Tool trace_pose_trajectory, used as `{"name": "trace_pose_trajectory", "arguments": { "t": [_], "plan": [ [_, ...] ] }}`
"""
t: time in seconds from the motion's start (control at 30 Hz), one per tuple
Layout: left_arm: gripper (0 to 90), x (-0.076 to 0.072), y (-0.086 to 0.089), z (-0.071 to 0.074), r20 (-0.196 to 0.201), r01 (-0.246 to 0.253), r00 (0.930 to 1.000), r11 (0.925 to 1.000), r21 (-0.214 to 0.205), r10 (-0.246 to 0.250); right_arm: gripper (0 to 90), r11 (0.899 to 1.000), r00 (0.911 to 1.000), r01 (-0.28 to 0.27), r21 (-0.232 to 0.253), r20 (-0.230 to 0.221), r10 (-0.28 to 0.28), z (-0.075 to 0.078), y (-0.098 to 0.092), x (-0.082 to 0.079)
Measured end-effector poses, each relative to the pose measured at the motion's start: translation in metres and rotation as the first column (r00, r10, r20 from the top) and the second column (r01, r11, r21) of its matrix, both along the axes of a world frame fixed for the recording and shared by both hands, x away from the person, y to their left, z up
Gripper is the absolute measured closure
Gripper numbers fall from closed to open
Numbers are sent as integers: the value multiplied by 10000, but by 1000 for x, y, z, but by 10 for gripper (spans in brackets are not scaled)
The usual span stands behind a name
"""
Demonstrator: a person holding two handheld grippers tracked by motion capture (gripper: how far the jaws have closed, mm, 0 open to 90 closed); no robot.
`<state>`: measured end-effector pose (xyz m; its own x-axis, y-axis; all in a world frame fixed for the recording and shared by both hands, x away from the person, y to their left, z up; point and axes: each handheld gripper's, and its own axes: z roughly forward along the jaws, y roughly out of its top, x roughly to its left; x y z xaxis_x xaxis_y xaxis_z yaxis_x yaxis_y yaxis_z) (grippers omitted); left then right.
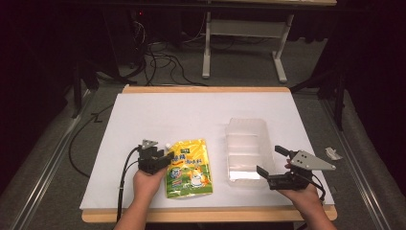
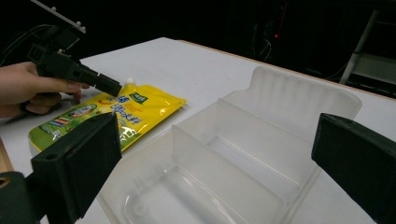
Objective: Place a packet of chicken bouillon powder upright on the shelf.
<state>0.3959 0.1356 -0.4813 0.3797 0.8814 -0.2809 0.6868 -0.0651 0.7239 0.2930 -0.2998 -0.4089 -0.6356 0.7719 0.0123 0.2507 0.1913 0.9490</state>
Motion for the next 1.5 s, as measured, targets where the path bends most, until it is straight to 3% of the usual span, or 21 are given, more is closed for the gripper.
{"name": "trace_pose_trajectory", "arguments": {
  "t": [0.23,0.33,0.57,0.77,0.87,0.97,1.13,1.2,1.23,1.33,1.5],
  "plan": [
    [556,-1,2,-2,-250,-58,9997,9984,-554,44,21,10000,10000,-32,-5,-13,32,-1,0,0],
    [655,-2,4,-4,-374,19,9993,9960,-899,-53,25,10000,10000,-15,-21,-5,15,0,0,0],
    [762,-4,5,-2,-297,9,9996,9964,-846,-34,30,10000,10000,29,10,-15,-29,0,-1,0],
    [854,-8,-1,1,9,173,9998,9990,-406,-173,36,10000,10000,71,51,42,-71,0,-2,0],
    [900,-11,-6,4,310,252,9992,9996,-143,-248,40,10000,9999,72,67,70,-73,0,-2,0],
    [900,-15,-11,7,742,249,9969,9994,241,-266,47,9999,9999,93,100,53,-93,1,-3,-1],
    [900,-19,-14,11,1155,252,9928,9984,502,-308,53,9999,9999,108,87,111,-108,1,-3,-1],
    [900,-24,-16,15,1638,244,9858,9969,751,-365,55,9999,9998,117,89,150,-119,2,-3,-2],
    [900,-24,-16,15,1638,244,9858,9969,751,-365,55,9999,9998,117,89,150,-119,2,-3,-2],
    [900,-30,-18,21,2141,187,9762,9964,822,-360,58,9999,9998,124,112,182,-126,3,-3,-2],
    [900,-38,-18,28,2652,124,9636,9965,826,-340,62,9999,9997,114,107,204,-117,5,-2,-4]
  ]
}}
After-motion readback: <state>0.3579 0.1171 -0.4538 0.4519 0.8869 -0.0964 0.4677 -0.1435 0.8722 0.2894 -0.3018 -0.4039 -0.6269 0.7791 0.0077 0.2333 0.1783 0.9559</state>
